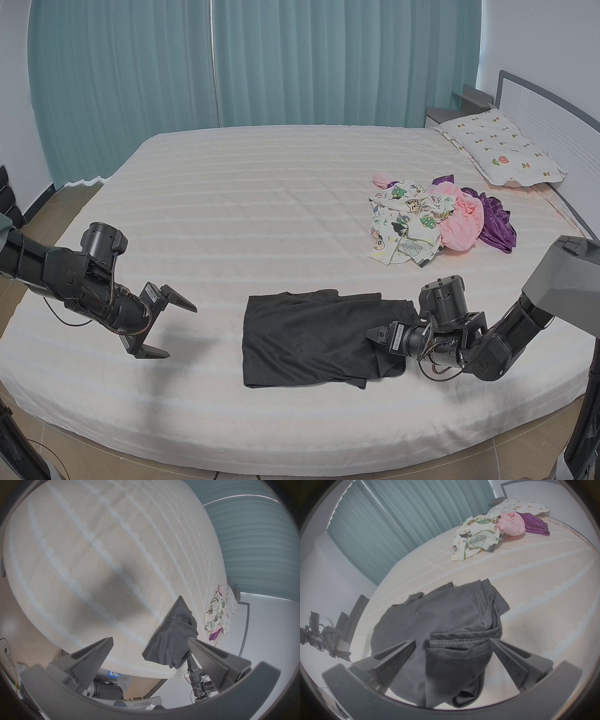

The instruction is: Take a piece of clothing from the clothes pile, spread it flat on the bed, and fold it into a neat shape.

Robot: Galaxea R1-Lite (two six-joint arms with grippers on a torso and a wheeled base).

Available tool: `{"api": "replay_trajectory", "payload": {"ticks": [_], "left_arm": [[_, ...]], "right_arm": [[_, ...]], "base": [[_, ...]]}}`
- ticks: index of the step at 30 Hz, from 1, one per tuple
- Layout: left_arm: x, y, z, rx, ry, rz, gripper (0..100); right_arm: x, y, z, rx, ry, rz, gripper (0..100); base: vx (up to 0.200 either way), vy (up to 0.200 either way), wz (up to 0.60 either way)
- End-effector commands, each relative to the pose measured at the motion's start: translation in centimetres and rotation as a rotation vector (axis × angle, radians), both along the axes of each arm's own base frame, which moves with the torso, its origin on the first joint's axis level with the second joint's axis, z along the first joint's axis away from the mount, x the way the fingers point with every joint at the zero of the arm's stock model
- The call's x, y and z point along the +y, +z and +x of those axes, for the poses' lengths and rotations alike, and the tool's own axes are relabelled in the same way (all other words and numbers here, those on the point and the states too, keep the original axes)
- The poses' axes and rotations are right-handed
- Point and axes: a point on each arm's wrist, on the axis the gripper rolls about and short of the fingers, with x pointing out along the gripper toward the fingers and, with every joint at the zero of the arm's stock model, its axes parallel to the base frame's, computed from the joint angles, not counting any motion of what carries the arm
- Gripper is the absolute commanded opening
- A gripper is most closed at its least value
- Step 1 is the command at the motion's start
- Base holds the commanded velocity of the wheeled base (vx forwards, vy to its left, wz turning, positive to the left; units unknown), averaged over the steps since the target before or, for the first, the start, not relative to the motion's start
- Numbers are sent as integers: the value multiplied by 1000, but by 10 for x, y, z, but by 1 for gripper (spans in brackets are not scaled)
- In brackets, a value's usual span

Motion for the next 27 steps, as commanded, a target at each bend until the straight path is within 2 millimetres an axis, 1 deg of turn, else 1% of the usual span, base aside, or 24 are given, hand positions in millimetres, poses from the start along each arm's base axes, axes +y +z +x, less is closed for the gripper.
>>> {"api": "replay_trajectory", "payload": {"ticks": [1, 6, 8, 12, 14, 16, 17, 23, 24, 27], "left_arm": [[0, -2, 1, 5, 0, 0, 100], [0, -3, -1, 10, -1, -1, 100], [0, -2, 0, 4, 0, 0, 100], [0, -3, 0, 1, -1, -1, 100], [0, -2, 0, -1, -1, -1, 100], [0, -3, 0, 1, -1, -1, 100], [0, -2, 0, -2, -1, -1, 100], [0, -2, 0, -1, -1, -1, 100], [0, -2, 0, -1, -1, -1, 100], [0, -2, 0, -2, -1, -1, 100]], "right_arm": [[0, -9, -1, 30, 6, -20, 100], [-7, -13, -13, 54, 11, -49, 100], [-15, -7, -17, 47, 5, -57, 100], [-32, -3, -24, 55, -31, -60, 100], [-42, -4, -30, 73, -49, -68, 100], [-44, -6, -33, 85, -53, -73, 100], [-51, -7, -41, 105, -59, -81, 100], [-61, -2, -57, 115, -71, -85, 100], [-66, 0, -62, 119, -81, -88, 100], [-70, 1, -66, 125, -88, -91, 100]], "base": [[0, 0, 0], [0, 0, 0], [0, 0, 0], [0, 0, 0], [0, 0, 0], [0, 0, 0], [0, 0, 0], [0, 0, 0], [0, 0, 0], [0, 0, 0]]}}
